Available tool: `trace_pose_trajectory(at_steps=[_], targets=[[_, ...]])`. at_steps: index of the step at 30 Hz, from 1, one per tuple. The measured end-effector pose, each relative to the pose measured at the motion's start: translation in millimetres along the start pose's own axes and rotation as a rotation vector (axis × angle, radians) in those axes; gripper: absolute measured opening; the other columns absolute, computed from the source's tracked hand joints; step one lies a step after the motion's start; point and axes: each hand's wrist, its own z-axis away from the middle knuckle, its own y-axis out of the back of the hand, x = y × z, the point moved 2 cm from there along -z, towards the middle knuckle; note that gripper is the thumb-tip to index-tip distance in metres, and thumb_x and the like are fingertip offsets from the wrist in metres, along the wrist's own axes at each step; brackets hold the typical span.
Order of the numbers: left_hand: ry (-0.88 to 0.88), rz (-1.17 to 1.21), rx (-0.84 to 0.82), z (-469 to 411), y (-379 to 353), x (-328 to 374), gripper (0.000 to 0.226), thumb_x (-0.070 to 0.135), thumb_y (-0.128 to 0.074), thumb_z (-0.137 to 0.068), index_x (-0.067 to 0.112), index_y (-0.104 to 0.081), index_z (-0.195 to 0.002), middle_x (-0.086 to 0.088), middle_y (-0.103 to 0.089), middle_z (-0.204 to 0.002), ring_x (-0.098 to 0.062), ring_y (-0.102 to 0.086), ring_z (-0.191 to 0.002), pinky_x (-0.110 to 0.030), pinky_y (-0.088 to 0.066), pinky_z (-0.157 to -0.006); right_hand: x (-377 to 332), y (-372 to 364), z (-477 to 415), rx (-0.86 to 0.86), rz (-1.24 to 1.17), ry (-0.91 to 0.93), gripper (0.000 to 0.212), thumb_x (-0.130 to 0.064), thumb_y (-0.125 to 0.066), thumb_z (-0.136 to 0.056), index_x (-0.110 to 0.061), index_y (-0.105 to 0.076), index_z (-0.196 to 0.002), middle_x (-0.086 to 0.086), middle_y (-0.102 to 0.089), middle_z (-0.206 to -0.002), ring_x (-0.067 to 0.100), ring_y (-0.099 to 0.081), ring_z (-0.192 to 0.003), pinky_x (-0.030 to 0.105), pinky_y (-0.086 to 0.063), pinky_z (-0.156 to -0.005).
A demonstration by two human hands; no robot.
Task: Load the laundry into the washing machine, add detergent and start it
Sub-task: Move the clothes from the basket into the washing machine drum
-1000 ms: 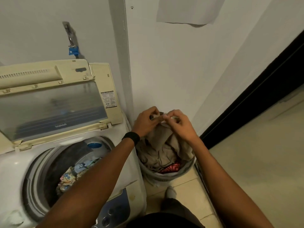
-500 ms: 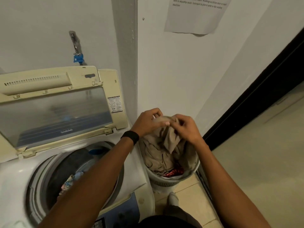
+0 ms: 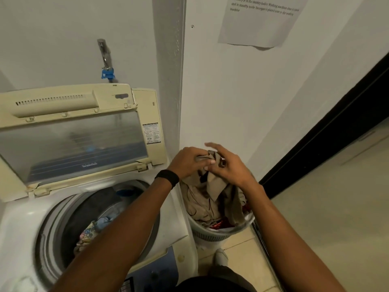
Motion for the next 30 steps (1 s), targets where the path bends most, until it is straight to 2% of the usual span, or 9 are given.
trace_pose_trajectory(at_steps=[2, 5, 9, 13, 18, 20, 23, 27, 30], targets=[[0.042, 0.067, -0.036, 1, 4, -4, 0.016, 0.042, -0.078, -0.089, 0.040, -0.067, -0.077, 0.020, -0.064, -0.066, 0.001, -0.058, -0.065, -0.017, -0.039, -0.064, 4, 1, 0, 0.024, 0.051, 0.002, 0.040, -0.028, -0.077, -0.092, -0.026, -0.066, -0.130, -0.012, -0.071, -0.119, 0.004, -0.066, -0.110, 0.037, -0.055, -0.095], [0.116, 0.156, 0.007, 8, 13, -19, 0.030, 0.047, -0.082, -0.084, 0.020, -0.070, -0.082, -0.001, -0.067, -0.073, -0.018, -0.061, -0.069, -0.031, -0.045, -0.066, 14, 10, 1, 0.199, -0.004, -0.090, 0.006, -0.029, -0.070, -0.096, -0.026, -0.072, -0.100, -0.012, -0.072, -0.092, 0.005, -0.066, -0.088, 0.032, -0.051, -0.079], [0.173, 0.333, 0.169, 15, 18, -23, 0.021, 0.024, -0.074, -0.095, 0.006, -0.069, -0.087, -0.011, -0.069, -0.081, -0.009, -0.061, -0.076, -0.031, -0.049, -0.078, 23, 15, 7, 0.357, -0.046, -0.188, 0.015, -0.034, -0.073, -0.094, -0.022, -0.067, -0.088, -0.001, -0.064, -0.094, 0.010, -0.061, -0.091, 0.025, -0.048, -0.078], [0.229, 0.561, 0.211, 7, 13, -7, 0.035, 0.028, -0.057, -0.104, -0.006, -0.052, -0.106, -0.028, -0.058, -0.099, -0.020, -0.057, -0.092, -0.044, -0.051, -0.088, 16, 5, 7, 0.325, -0.077, -0.150, 0.017, -0.034, -0.077, -0.091, -0.018, -0.070, -0.093, -0.001, -0.060, -0.105, 0.005, -0.059, -0.100, 0.015, -0.046, -0.081], [0.166, 0.440, 0.049, 2, -8, 9, 0.040, 0.042, -0.058, -0.101, 0.004, -0.055, -0.112, -0.020, -0.065, -0.101, -0.028, -0.064, -0.091, -0.037, -0.053, -0.083, 10, -6, 0, 0.251, -0.067, -0.108, 0.020, -0.034, -0.075, -0.092, -0.017, -0.065, -0.090, -0.001, -0.063, -0.089, 0.012, -0.060, -0.085, 0.024, -0.047, -0.074], [0.142, 0.345, 0.020, 4, -15, 10, 0.028, 0.033, -0.053, -0.107, 0.007, -0.058, -0.101, -0.007, -0.064, -0.088, -0.016, -0.060, -0.080, -0.028, -0.049, -0.076, 11, -10, -1, 0.229, -0.044, -0.123, 0.022, -0.035, -0.075, -0.091, -0.016, -0.065, -0.092, -0.001, -0.064, -0.091, 0.013, -0.060, -0.087, 0.026, -0.048, -0.075], [0.133, 0.282, 0.166, 6, -13, 7, 0.031, 0.028, -0.043, -0.111, 0.006, -0.053, -0.092, 0.003, -0.053, -0.078, -0.009, -0.048, -0.071, -0.028, -0.041, -0.068, 10, -9, 1, 0.146, -0.039, -0.142, 0.028, -0.042, -0.079, -0.087, -0.021, -0.063, -0.094, -0.005, -0.065, -0.092, 0.013, -0.061, -0.087, 0.025, -0.048, -0.074], [0.213, 0.333, 0.338, 4, 1, -1, 0.035, 0.029, -0.037, -0.113, 0.012, -0.051, -0.086, 0.007, -0.045, -0.072, -0.004, -0.041, -0.064, -0.028, -0.036, -0.064, 17, 3, 8, 0.040, -0.009, -0.129, 0.026, -0.024, -0.079, -0.089, -0.019, -0.057, -0.101, -0.011, -0.066, -0.096, 0.001, -0.062, -0.086, 0.022, -0.048, -0.075], [0.299, 0.476, 0.418, 5, 7, 5, 0.030, 0.028, -0.035, -0.113, 0.018, -0.061, -0.101, 0.009, -0.059, -0.090, 0.010, -0.055, -0.076, -0.012, -0.044, -0.077, 25, 17, 10, -0.001, 0.081, -0.229, 0.030, -0.018, -0.070, -0.089, -0.029, -0.048, -0.107, 0.002, -0.064, -0.091, 0.017, -0.062, -0.071, 0.039, -0.052, -0.070]])
